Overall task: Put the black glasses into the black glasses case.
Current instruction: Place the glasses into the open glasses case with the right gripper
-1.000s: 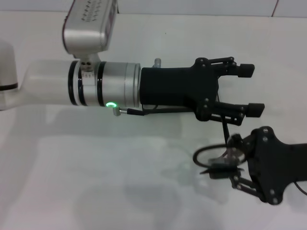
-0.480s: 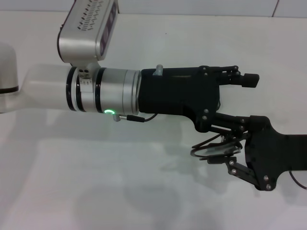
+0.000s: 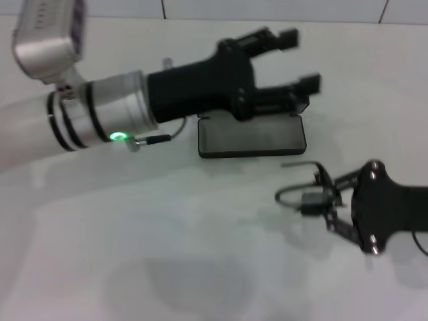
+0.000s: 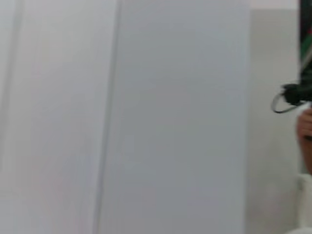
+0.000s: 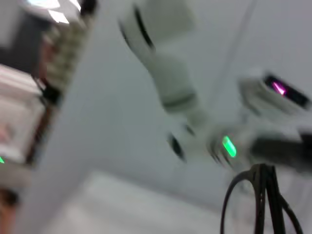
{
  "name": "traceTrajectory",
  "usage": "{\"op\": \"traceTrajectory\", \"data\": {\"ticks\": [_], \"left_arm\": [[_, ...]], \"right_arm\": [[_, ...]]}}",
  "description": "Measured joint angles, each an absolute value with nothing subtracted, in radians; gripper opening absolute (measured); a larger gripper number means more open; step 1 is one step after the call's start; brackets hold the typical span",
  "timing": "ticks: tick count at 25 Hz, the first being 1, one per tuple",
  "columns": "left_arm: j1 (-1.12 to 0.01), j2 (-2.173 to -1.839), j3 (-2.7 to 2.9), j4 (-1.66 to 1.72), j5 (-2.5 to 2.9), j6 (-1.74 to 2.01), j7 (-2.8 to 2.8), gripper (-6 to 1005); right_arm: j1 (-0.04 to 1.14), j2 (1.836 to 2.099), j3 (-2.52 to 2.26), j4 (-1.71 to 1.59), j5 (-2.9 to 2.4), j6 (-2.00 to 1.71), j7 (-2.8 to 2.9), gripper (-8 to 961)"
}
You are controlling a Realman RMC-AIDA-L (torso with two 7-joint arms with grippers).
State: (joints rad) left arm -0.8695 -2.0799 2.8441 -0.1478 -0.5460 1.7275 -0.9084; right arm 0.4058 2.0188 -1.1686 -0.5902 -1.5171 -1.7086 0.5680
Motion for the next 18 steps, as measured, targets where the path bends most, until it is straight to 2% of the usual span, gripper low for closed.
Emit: {"op": "traceTrajectory", "data": {"ticks": [3, 9, 18], "left_arm": [[-0.852, -2.081, 2.844, -0.172, -0.589, 1.724, -0.911, 867], [-0.807, -2.078, 2.844, -0.194, -0.651, 1.716, -0.918, 867], [-0.806, -2.081, 2.844, -0.199, -0.651, 1.693, -0.919, 866]], "right_arm": [[0.362, 2.029, -1.204, -0.713, -1.506, -1.530, 0.622, 139], [0.294, 2.028, -1.463, -0.985, -1.460, -1.094, 0.745, 141], [0.294, 2.024, -1.863, -1.103, -1.465, -0.538, 0.754, 144]]}}
